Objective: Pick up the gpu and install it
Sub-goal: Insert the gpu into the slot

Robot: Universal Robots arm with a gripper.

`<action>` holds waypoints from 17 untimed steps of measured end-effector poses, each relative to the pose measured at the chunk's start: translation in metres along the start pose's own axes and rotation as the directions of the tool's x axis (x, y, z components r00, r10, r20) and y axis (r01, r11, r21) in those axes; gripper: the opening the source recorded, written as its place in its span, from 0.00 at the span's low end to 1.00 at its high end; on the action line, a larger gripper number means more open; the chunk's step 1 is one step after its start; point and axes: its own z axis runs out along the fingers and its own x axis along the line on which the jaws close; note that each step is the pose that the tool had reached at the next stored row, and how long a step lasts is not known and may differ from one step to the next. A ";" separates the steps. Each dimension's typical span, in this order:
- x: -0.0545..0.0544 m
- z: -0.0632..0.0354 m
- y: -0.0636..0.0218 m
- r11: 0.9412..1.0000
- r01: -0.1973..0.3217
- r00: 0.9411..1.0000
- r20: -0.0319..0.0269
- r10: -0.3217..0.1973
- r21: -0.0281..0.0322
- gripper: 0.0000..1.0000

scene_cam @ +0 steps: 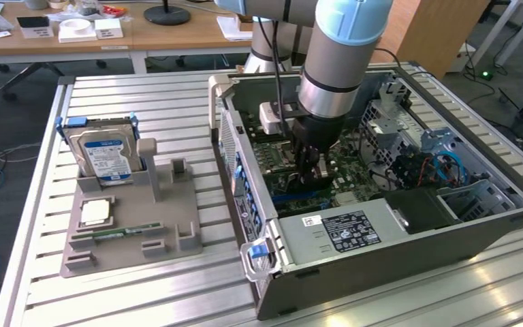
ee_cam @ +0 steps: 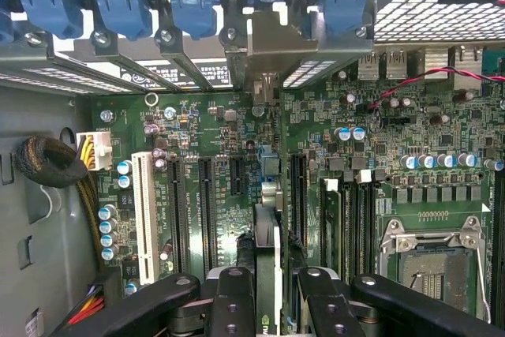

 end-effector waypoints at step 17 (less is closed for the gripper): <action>0.000 0.0000 0.0003 1.000 0.008 1.000 0.000 -0.008 0.001 0.26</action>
